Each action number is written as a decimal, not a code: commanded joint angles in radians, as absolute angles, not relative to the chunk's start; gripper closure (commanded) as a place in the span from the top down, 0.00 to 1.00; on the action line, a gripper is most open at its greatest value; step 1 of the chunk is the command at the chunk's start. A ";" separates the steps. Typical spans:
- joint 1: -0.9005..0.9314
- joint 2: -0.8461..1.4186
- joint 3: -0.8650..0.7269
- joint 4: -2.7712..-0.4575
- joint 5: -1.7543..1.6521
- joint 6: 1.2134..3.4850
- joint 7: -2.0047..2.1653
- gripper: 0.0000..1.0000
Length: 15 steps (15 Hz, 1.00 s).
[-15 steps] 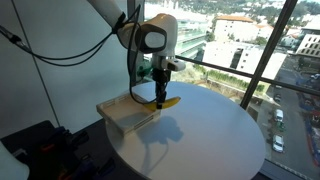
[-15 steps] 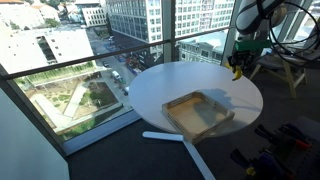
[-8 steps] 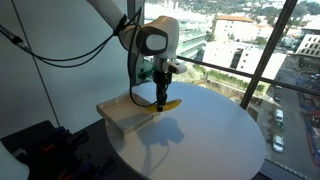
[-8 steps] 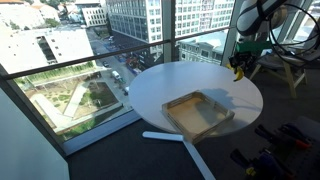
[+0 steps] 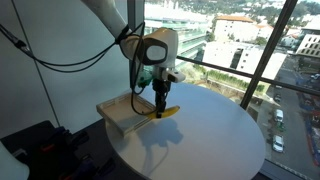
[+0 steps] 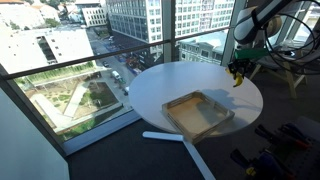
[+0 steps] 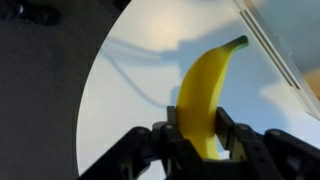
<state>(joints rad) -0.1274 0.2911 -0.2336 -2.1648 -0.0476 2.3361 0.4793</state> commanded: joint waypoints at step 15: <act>-0.155 0.396 -0.237 -2.183 0.012 2.437 0.386 0.16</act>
